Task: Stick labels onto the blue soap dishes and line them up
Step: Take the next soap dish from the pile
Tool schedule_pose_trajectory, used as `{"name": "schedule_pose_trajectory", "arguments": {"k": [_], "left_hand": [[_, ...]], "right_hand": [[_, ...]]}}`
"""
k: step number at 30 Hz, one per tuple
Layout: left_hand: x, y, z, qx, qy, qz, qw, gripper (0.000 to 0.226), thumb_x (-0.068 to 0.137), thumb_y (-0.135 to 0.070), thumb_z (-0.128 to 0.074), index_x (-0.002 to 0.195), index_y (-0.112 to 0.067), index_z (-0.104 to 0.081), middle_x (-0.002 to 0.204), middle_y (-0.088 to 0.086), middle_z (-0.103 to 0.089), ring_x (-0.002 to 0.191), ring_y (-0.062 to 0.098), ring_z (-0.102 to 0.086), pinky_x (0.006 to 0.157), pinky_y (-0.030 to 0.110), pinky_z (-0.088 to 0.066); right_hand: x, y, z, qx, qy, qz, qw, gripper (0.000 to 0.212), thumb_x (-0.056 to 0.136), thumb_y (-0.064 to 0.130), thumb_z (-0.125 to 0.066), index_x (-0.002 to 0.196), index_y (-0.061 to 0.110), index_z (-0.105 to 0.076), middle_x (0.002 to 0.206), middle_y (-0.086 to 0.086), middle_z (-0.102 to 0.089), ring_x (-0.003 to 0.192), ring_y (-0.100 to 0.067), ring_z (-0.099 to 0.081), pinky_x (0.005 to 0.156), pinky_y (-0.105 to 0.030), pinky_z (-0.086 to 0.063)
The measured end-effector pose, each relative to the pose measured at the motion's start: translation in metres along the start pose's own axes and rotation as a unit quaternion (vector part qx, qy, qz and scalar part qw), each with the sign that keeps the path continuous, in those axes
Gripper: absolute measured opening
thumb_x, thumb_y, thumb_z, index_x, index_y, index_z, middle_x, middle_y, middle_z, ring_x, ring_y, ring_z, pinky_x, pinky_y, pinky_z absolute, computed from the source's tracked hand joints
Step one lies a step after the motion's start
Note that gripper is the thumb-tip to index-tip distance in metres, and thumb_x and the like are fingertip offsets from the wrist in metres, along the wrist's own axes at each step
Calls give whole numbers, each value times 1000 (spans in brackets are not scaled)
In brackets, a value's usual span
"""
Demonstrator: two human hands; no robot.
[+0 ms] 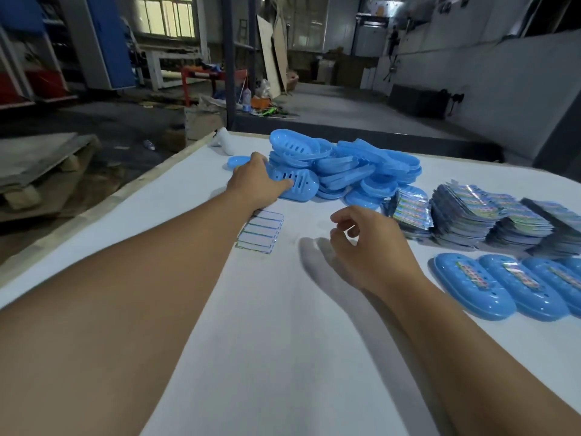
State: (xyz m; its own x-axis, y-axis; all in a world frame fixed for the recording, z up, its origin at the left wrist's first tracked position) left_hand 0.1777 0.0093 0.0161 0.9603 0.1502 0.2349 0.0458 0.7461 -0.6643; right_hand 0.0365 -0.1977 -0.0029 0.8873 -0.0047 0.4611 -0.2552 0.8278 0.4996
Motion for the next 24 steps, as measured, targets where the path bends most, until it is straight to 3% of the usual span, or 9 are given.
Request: {"name": "schedule_pose_trajectory", "arguments": {"k": [5, 10, 12, 15, 18, 20, 22, 24], "left_hand": [[10, -13, -17, -12, 49, 10, 999, 70, 79, -53, -75, 133, -20, -46, 120, 0, -56, 101, 21, -52, 79, 35, -40], [0, -17, -14, -87, 8, 35, 996, 27, 84, -40, -75, 90, -21, -57, 83, -6, -58, 81, 16, -61, 71, 35, -53], [-10, -18, -7, -136, 7, 45, 990, 18, 89, -33, -72, 94, -23, -58, 80, -8, -56, 75, 11, -60, 58, 27, -49], [-33, -20, 6, -192, 11, 52, 980, 16, 91, -28, -71, 102, -23, -60, 92, -3, -63, 85, 16, -65, 60, 24, -50], [-64, -24, 14, -247, 45, 55, 967, 17, 92, -29, -70, 105, -19, -68, 97, 2, -71, 82, 17, -67, 73, 31, -58], [-84, -28, 15, -266, 84, 59, 958, 13, 93, -31, -69, 101, -21, -71, 95, 4, -72, 73, 17, -63, 76, 34, -59], [-101, -30, 14, -267, 115, 56, 955, 13, 93, -33, -67, 102, -24, -72, 89, 2, -71, 67, 16, -59, 58, 28, -57], [-113, -31, 13, -249, 123, 42, 960, 14, 94, -37, -65, 104, -29, -71, 86, -3, -68, 66, 14, -57, 48, 23, -43]], "right_hand": [[2, -6, 3, 25, 3, -7, 1000, 21, 93, 30, -63, 114, 29, -69, 99, 16, -66, 90, -7, -59, 80, -27, -45], [1, -8, 7, 40, -13, -21, 999, 19, 92, 30, -64, 110, 30, -70, 91, 20, -65, 86, -3, -60, 77, -24, -43], [1, -7, 7, 50, -13, -25, 998, 18, 91, 28, -64, 108, 29, -71, 88, 22, -65, 84, -2, -60, 75, -20, -43], [0, -7, 8, 62, -16, -28, 998, 20, 91, 27, -64, 110, 26, -70, 90, 20, -65, 84, -2, -61, 78, -23, -47], [0, -5, 11, 83, -30, -26, 996, 36, 90, 31, -69, 126, 29, -63, 112, 17, -63, 89, 1, -59, 87, -28, -51], [-1, -4, 13, 101, -29, -12, 994, 61, 86, 36, -75, 142, 32, -51, 133, 14, -54, 106, -2, -57, 95, -27, -48], [-3, -3, 14, 106, -3, 4, 994, 76, 83, 40, -79, 149, 34, -42, 146, 12, -47, 126, -7, -51, 105, -32, -45], [-4, -3, 14, 99, 31, 18, 994, 77, 82, 42, -81, 149, 33, -44, 148, 12, -48, 131, -9, -50, 109, -37, -46]]}}
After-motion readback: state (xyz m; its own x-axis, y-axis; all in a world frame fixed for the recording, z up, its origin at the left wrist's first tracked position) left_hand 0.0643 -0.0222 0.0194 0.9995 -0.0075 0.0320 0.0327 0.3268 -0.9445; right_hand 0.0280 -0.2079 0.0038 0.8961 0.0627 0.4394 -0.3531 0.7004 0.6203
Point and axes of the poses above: each hand's wrist, its own x-axis towards the middle knuckle, its own z-axis out of the back of the hand, y = z × x, the point moved 3 cm from there along x, towards the middle knuckle
